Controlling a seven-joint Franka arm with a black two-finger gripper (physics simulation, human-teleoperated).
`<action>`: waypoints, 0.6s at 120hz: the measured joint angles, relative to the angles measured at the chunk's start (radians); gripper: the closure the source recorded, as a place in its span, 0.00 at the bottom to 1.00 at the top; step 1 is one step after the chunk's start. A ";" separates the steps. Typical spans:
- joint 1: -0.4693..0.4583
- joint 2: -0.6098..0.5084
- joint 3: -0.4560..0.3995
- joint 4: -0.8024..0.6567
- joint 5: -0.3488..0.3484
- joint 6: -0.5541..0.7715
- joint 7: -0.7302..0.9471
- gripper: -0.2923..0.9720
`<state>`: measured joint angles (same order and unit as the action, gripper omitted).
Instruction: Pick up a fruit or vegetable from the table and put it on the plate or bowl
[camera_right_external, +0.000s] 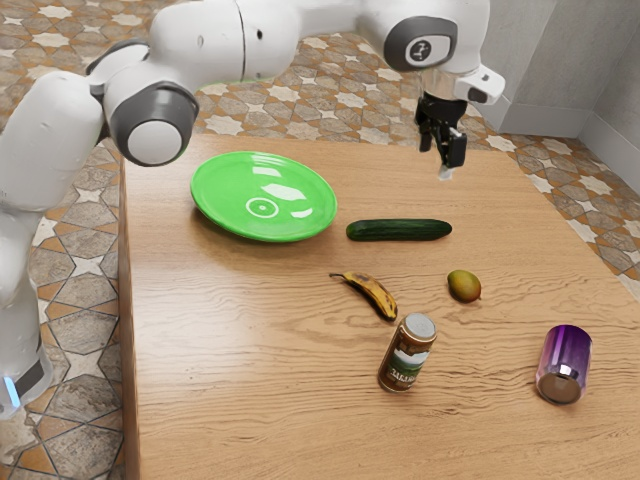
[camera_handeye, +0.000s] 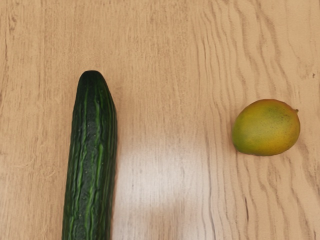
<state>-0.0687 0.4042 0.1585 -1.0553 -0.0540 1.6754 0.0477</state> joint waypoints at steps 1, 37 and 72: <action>0.001 0.016 0.001 0.018 -0.004 -0.001 0.000 0.23; 0.038 0.310 0.000 0.327 -0.062 -0.069 0.004 0.23; 0.020 0.334 -0.002 0.327 -0.068 -0.085 0.005 0.23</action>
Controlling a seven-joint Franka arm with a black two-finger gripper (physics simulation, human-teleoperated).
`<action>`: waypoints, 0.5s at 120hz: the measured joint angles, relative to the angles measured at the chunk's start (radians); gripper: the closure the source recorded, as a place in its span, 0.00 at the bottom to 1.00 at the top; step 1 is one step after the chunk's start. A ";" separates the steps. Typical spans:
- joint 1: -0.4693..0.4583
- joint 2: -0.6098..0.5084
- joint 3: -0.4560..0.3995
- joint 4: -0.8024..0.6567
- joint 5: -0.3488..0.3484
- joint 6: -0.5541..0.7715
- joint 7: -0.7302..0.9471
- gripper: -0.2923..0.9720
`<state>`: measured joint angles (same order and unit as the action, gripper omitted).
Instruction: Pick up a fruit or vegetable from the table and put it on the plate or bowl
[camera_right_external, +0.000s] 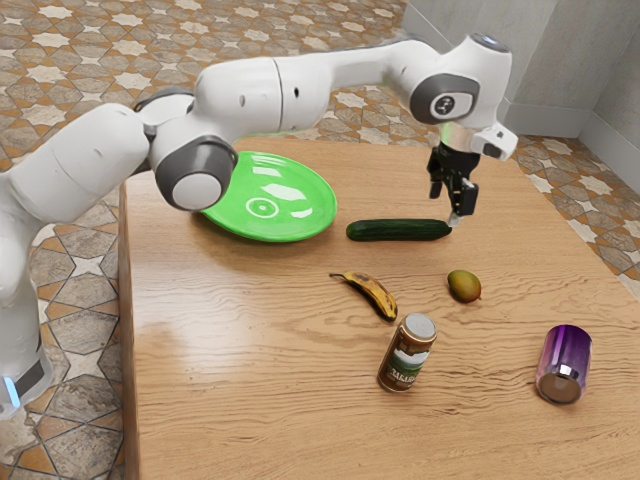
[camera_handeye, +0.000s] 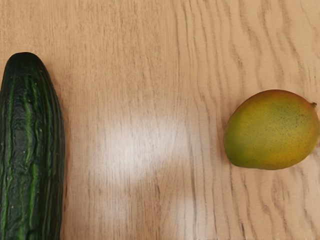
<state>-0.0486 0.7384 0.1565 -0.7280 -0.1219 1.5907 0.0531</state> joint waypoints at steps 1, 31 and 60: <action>-0.001 0.000 0.000 0.000 0.000 0.000 0.000 0.23; -0.040 0.035 -0.003 0.002 -0.010 0.009 0.001 0.23; -0.052 0.081 -0.003 0.026 -0.023 0.028 0.002 0.23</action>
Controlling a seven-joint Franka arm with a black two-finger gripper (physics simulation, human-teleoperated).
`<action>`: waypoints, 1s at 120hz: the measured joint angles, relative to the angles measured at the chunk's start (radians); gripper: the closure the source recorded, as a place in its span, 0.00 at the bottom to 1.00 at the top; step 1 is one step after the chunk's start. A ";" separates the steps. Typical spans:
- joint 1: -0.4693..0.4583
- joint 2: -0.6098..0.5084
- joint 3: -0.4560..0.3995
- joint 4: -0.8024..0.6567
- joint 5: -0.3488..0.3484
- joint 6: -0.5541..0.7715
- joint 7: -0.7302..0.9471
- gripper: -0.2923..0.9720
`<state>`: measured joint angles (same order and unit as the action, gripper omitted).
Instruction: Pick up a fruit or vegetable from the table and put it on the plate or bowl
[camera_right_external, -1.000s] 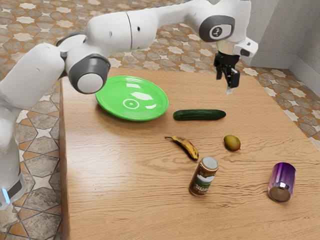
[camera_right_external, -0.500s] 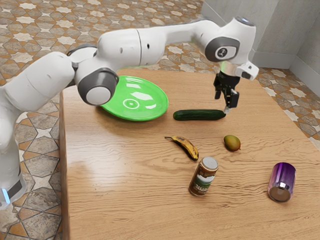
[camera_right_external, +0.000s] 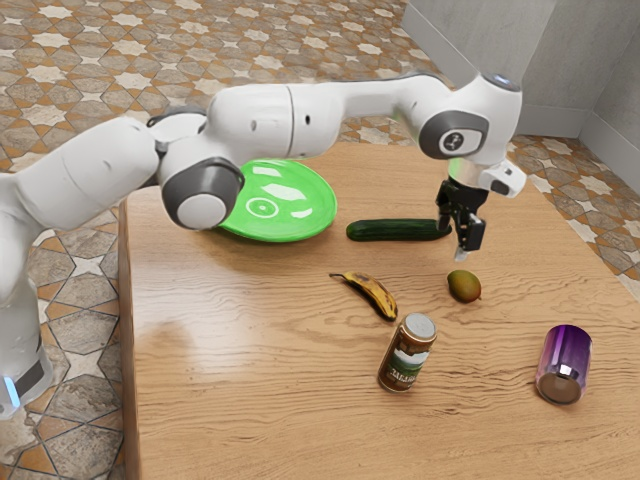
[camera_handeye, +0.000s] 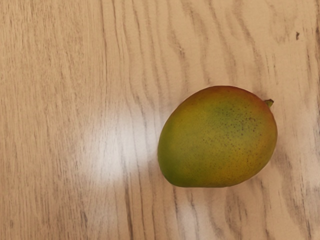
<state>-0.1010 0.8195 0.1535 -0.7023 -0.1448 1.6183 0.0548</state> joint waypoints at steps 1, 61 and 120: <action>-0.001 0.001 0.000 0.000 -0.001 0.001 0.000 0.23; -0.022 0.125 -0.001 0.100 -0.048 0.060 0.003 0.23; -0.014 0.132 -0.011 0.099 -0.050 0.109 0.005 0.23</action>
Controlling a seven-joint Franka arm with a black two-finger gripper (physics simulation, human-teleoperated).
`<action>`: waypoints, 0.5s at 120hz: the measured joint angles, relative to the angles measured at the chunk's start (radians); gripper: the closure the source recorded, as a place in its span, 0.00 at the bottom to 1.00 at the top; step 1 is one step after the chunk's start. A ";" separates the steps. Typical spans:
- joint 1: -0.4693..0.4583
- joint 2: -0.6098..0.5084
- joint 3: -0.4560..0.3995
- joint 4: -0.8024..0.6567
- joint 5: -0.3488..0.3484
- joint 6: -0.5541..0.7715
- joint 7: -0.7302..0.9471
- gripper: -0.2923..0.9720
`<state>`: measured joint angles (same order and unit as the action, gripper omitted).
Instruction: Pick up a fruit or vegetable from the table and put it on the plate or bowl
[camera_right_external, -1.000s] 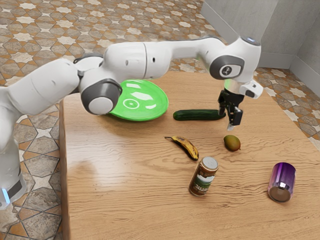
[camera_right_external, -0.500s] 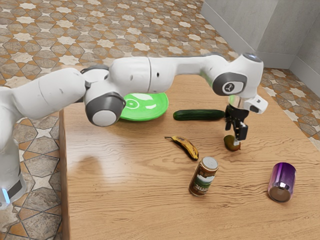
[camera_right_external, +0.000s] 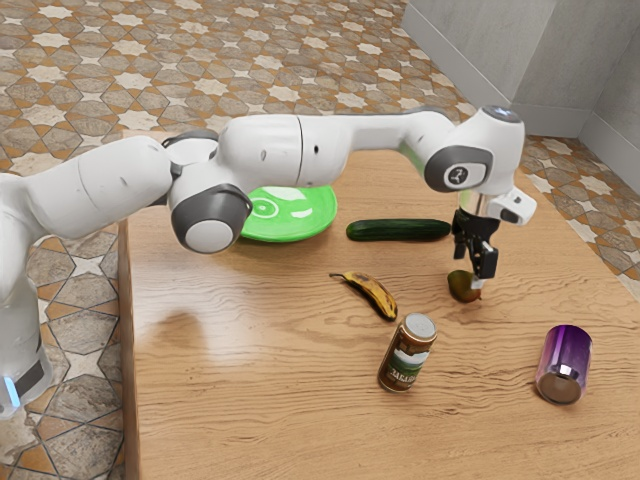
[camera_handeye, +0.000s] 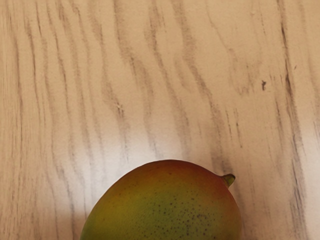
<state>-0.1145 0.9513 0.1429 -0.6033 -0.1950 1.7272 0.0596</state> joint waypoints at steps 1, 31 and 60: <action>0.000 0.000 0.000 0.000 0.000 0.000 0.000 0.23; -0.002 0.032 -0.008 0.001 -0.001 0.011 0.001 0.23; -0.006 0.050 -0.016 0.002 -0.006 0.035 0.001 0.23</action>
<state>-0.1202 1.0017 0.1272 -0.6017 -0.2012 1.7618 0.0605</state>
